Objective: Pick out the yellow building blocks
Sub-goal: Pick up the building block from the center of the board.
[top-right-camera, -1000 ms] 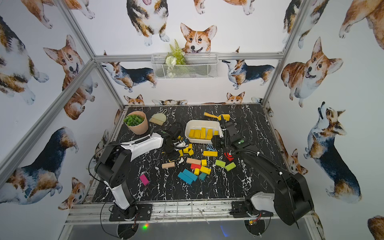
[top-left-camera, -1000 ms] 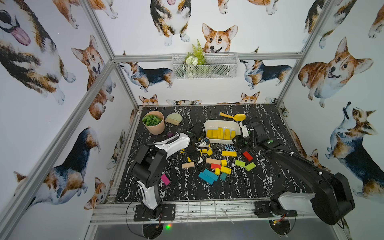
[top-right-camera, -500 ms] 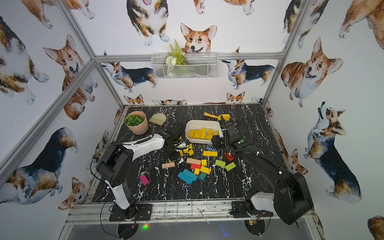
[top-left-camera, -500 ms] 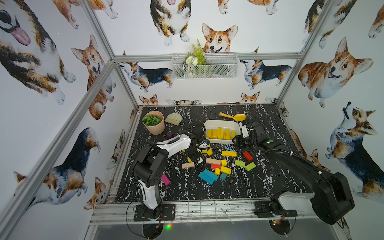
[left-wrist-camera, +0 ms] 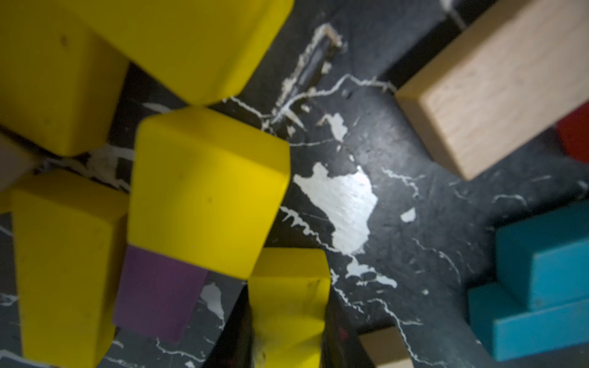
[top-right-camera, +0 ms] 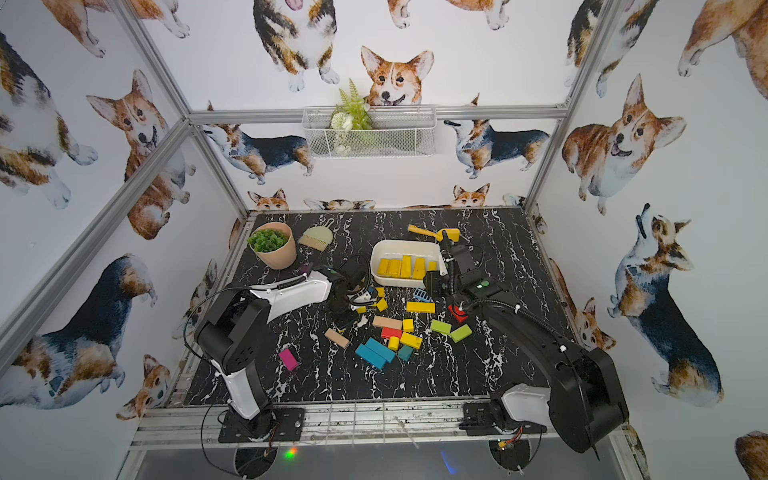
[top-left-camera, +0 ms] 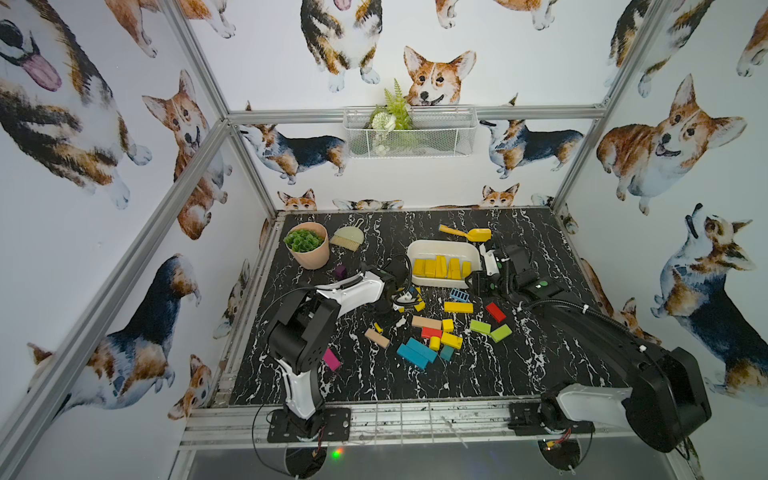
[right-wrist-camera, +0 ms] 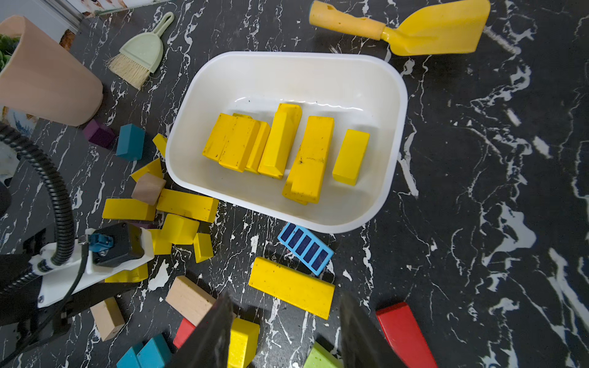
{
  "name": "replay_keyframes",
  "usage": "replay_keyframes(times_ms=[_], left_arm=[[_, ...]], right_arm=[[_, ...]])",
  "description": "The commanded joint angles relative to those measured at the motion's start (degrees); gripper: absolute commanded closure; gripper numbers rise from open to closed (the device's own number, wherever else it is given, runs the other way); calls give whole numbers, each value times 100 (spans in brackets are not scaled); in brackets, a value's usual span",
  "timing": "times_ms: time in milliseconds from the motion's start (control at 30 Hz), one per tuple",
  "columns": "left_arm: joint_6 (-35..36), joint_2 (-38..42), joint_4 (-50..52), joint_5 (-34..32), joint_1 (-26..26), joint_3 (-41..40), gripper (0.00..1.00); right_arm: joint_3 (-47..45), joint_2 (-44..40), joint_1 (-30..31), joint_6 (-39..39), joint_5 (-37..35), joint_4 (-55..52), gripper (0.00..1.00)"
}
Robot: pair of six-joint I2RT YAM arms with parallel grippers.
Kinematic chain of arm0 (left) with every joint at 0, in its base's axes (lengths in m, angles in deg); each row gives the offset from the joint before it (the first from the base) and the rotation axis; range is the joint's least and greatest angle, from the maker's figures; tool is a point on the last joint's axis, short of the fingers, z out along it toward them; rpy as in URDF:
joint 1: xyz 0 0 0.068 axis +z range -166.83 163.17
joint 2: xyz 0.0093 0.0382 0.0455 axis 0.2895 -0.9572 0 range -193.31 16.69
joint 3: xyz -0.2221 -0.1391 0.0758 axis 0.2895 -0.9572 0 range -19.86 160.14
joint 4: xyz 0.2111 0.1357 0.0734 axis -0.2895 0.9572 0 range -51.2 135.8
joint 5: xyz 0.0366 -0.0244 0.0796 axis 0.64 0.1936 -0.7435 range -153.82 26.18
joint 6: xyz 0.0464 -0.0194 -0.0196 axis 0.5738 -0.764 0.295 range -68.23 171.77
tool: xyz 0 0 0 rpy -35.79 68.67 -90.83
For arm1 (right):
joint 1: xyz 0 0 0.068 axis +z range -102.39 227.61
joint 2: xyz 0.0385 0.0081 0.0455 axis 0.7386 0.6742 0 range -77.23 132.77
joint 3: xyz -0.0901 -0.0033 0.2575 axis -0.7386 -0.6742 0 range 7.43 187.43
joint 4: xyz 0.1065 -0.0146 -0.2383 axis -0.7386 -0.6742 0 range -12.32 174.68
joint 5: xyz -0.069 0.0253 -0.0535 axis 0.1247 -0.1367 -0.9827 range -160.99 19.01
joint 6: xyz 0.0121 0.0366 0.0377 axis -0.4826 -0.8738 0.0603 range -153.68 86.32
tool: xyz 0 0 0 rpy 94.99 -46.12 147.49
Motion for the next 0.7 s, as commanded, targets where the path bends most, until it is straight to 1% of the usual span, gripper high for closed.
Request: replay_keyframes(times_ms=[0,100,167,200,233,333,400,467,500,567,633,667], left_arm=[[28,142,-5,-117,-22,129,83],[-37,667,135,-140,-152,174,89],[-122,1085,196,-109,-244,217,98],[-180,1275,182,-99,-272,242,100],[-304,1439,97,-93,-290,277,100],[-947,1819,-637,-166,-298,238,100],[-1703,1939,-1370,-149,-273,170,100],[-2336,1856,-1892,209,-188,283,100],[-2574,1747,-1966,227,-167,414,100],[-3053,1338,-1900,103,-132,873,100],[-3451,844,-1596,-29,-138,1460,100],[-3595,555,-1420,21,-137,1791,100]], right_arm=[[2,-97,-6,41,-121,-89,44],[-15,-168,-4,57,-157,-99,44],[-37,-181,-6,58,-183,-77,44],[-50,-179,-5,58,-206,-61,44],[-76,-184,-9,41,-234,-27,45],[-147,-174,-6,-51,-344,88,45],[-142,-165,-4,-115,-420,94,45],[-109,-176,-9,-159,-477,41,45],[-96,-186,-8,-169,-497,-2,45],[-95,-253,-10,-184,-557,-71,45],[-138,-335,-9,-188,-578,-99,45],[-156,-374,-9,-197,-587,-116,45]])
